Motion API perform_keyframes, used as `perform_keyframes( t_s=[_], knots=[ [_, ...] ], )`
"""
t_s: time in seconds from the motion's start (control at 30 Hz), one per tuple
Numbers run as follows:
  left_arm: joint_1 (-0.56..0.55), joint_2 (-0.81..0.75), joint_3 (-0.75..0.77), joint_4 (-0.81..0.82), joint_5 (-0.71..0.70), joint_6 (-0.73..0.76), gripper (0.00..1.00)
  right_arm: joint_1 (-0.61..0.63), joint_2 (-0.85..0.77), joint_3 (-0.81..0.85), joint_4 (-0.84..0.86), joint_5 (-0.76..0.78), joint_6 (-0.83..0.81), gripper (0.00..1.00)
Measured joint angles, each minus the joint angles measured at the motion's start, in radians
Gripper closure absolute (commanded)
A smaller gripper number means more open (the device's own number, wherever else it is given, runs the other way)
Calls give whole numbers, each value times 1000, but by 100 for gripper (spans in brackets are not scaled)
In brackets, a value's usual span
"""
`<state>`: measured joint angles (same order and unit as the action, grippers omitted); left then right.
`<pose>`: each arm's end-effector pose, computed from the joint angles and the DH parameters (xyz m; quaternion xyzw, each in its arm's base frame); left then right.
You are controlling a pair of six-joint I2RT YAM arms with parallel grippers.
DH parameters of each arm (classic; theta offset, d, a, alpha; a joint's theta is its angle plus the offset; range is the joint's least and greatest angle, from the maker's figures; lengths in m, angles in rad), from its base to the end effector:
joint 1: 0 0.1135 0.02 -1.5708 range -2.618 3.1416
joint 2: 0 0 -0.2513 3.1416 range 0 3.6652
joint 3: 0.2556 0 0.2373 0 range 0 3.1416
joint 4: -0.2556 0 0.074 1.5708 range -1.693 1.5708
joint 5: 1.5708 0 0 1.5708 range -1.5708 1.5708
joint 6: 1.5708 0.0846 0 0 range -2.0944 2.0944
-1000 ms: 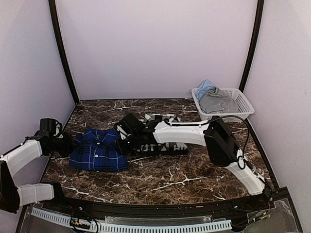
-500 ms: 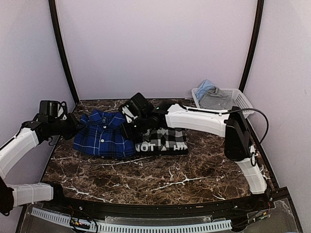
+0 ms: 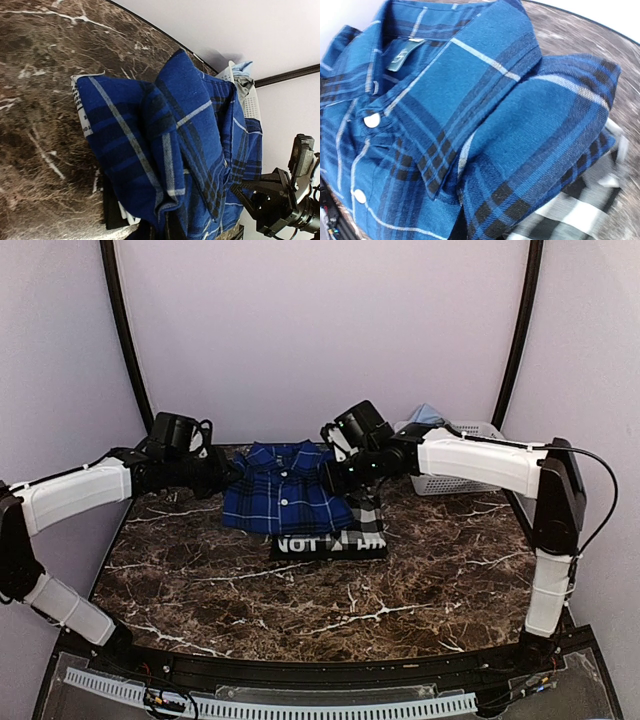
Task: Fold and stack the long sleeve shirts
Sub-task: Place the square-folded shirt on the square-folded shirt.
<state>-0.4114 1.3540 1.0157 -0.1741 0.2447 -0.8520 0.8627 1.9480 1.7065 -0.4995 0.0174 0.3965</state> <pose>0.3020 -0.1541 0.2628 -0.1271 0.8495 -0.3809 0.3422 0.3047 0.3537 0.2434 -0.2080 0.8912 0.2309 0.3305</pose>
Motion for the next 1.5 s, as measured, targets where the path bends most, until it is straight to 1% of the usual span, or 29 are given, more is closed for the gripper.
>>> perform_keyframes(
  t_s=[0.13,0.3,0.4,0.53,0.57,0.6,0.7,0.8,0.9,1.03,1.13,1.37,1.5],
  knots=[
    [-81,162,113,40,-21,-6,100,-69,-58,-122,16,8,-3,100],
    [-133,329,223,77,-27,-8,100,-138,-82,-221,45,9,-10,100],
    [-144,404,257,92,-27,-9,100,-172,-82,-266,64,8,-14,100],
    [-148,460,261,98,-28,-11,100,-203,-82,-314,99,2,-11,100],
    [-147,469,261,98,-29,-11,100,-208,-82,-323,107,0,-10,100],
    [-147,479,261,98,-30,-11,100,-212,-82,-333,117,-3,-6,97],
    [-147,508,261,98,-41,-11,99,-221,-82,-355,136,-6,6,81],
    [-147,541,261,93,-62,-6,92,-227,-82,-378,156,2,10,66],
    [-148,557,261,82,-82,2,82,-239,-82,-410,171,9,19,57],
    [-147,559,261,68,-100,14,74,-261,-86,-481,198,6,35,56],
    [-147,559,259,67,-111,22,70,-277,-89,-522,212,-2,42,55],
    [-147,544,249,50,-142,39,61,-283,-89,-529,246,-39,50,53],
    [-135,486,215,33,-166,48,60,-283,-73,-529,274,-62,50,54]
  ],
)
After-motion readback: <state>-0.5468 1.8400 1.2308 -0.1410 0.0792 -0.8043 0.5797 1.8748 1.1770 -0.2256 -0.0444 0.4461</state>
